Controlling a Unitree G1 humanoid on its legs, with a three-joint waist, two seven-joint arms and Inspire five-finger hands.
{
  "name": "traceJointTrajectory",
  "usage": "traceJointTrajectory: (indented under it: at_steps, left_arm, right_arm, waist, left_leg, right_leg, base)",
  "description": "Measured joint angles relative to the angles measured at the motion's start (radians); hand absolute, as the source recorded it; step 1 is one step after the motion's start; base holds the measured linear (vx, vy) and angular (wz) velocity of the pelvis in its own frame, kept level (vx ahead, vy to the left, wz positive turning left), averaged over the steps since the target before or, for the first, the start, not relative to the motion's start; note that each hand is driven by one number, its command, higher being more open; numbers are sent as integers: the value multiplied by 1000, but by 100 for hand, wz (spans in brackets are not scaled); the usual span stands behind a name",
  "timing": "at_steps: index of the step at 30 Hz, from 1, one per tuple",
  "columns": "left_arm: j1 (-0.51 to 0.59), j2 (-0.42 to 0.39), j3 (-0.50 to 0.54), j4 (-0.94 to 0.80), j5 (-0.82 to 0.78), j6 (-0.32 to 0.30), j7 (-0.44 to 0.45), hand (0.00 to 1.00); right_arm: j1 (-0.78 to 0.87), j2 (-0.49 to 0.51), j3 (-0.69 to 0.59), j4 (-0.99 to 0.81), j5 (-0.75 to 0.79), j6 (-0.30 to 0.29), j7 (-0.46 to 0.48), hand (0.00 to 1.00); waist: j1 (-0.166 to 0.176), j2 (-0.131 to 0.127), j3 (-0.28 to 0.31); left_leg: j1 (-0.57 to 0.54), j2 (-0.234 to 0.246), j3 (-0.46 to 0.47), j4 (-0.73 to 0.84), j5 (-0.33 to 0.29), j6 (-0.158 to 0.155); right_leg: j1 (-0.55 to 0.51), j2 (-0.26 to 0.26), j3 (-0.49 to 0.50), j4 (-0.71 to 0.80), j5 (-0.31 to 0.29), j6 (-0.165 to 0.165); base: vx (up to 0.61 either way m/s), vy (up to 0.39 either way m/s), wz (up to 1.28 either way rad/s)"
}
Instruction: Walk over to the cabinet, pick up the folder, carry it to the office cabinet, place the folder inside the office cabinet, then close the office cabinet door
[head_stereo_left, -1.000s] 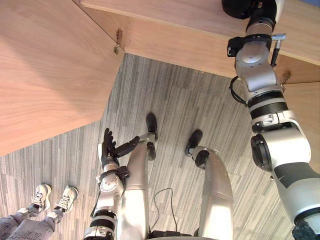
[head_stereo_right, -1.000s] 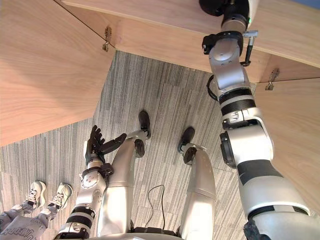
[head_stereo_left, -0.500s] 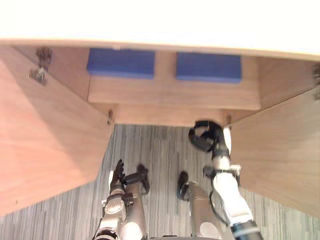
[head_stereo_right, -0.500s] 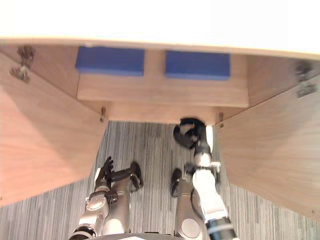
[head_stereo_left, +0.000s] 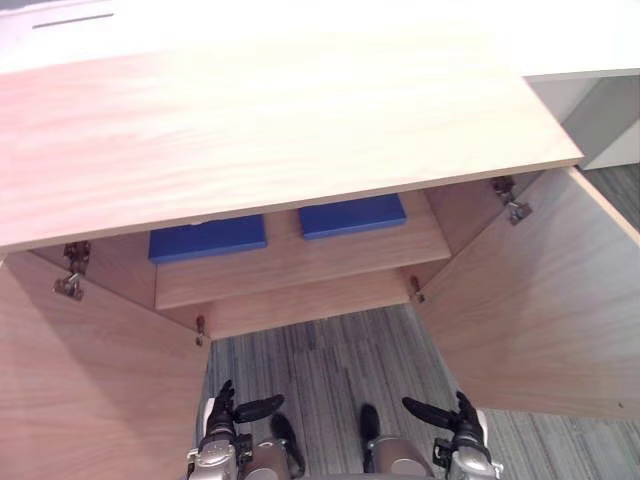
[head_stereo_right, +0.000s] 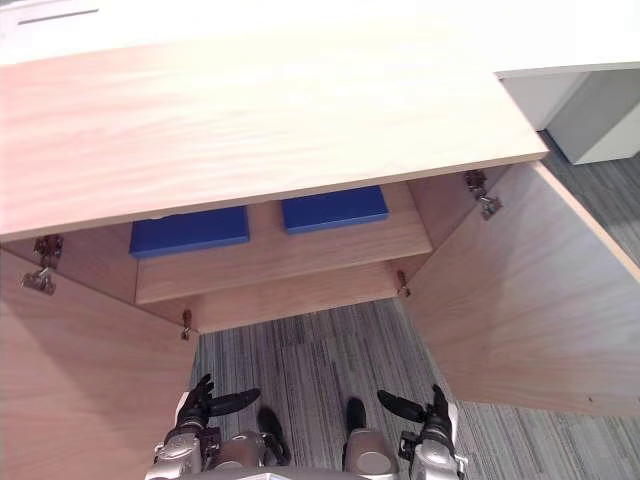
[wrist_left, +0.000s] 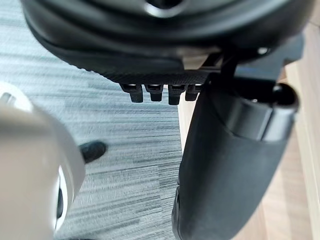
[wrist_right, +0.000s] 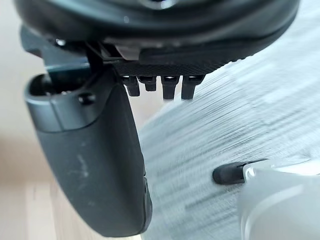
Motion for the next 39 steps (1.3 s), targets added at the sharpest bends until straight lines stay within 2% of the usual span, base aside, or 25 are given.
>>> traceJointTrajectory:
  at_steps: [3,8,12,14,17,18,21,25,30,32,35,38,39]
  left_arm:
    - [6,-1,20,4,18,5,-8,100]
    - [60,-4,36,4,38,5,-22,100]
    - [79,-3,32,5,66,3,-39,100]
    - [79,-5,21,5,77,0,-45,100]
    - [79,-17,-13,5,78,-9,-66,100]
    - [77,-25,-25,5,78,-14,-68,100]
    - [66,-34,-51,3,77,-23,-69,100]
    - [65,-35,-95,-3,76,-32,-71,100]
    - [63,-43,-131,-3,75,-40,-80,100]
    - [63,-43,-132,-3,75,-41,-80,100]
    - [62,-44,-130,0,77,-42,-79,100]
    - [54,-50,-109,19,104,-39,-76,100]
    - [43,-62,-91,35,116,-37,-73,100]
  right_arm:
    - [6,-1,-100,-30,71,3,-16,100]
    - [30,-9,-206,-286,156,-3,-49,100]
    - [-43,-99,-256,-349,239,-32,-58,100]
    - [-92,-146,-256,-350,246,-38,-53,100]
    - [-204,-237,-252,-350,283,-58,-49,100]
    - [-266,-278,-243,-346,285,-66,-50,100]
    - [-352,-352,-197,-305,320,-81,-47,100]
    - [-409,-405,-124,-217,360,-83,-31,100]
    - [-411,-455,-44,-213,384,-84,-11,100]
    - [-394,-456,-19,-234,389,-84,-11,100]
    - [-269,-420,-1,-401,383,-81,-12,100]
    - [-126,-280,-1,-623,331,-81,-18,100]
    - [-33,-176,13,-750,281,-82,-24,100]
  waist:
    - [-14,0,-11]
    - [-28,4,-15]
    - [-58,14,-15]
    - [-66,25,-12]
    - [-68,71,-7]
    - [-67,96,2]
    - [-65,131,21]
    - [-64,139,25]
    - [-66,142,31]
    - [-71,141,32]
    - [-73,141,35]
    - [-90,140,36]
    - [-97,137,38]
  left_leg:
    - [21,-14,18,-23,3,-1]
    - [68,-38,116,-73,-11,-19]
    - [70,-56,180,-76,-28,-21]
    - [68,-57,204,-66,-39,-23]
    - [42,-57,199,-26,-64,-2]
    - [29,-58,184,-13,-76,8]
    - [16,-61,160,-9,-87,5]
    - [13,-59,150,-9,-91,-1]
    - [-3,-61,142,-8,-92,-1]
    - [-3,-62,136,-7,-92,-1]
    - [-7,-61,128,-5,-91,-1]
    - [-6,-56,111,-5,-90,1]
    - [-2,-50,109,-2,-90,1]
  right_leg:
    - [-4,-4,40,-14,16,3]
    - [-41,-7,152,-20,26,-7]
    - [-76,-7,217,-21,38,-8]
    - [-86,-6,244,-27,53,6]
    - [-112,-6,289,-47,75,15]
    - [-122,-6,306,-62,89,20]
    - [-137,-4,314,-67,97,25]
    - [-142,0,314,-67,97,25]
    - [-158,-5,311,-68,103,31]
    - [-158,-6,310,-68,104,32]
    - [-158,-6,308,-79,110,38]
    - [-150,0,309,-89,118,35]
    - [-142,2,309,-95,122,34]
  base:
    - [-88,43,-40]
    - [-63,54,-65]
    - [1,42,-50]
    - [35,40,-47]
    - [64,10,-53]
    - [66,1,-48]
    - [78,-8,-26]
    - [29,-5,-4]
    - [-2,-1,-1]
    - [0,0,0]
    - [0,0,0]
    - [4,-18,-4]
    - [0,0,0]
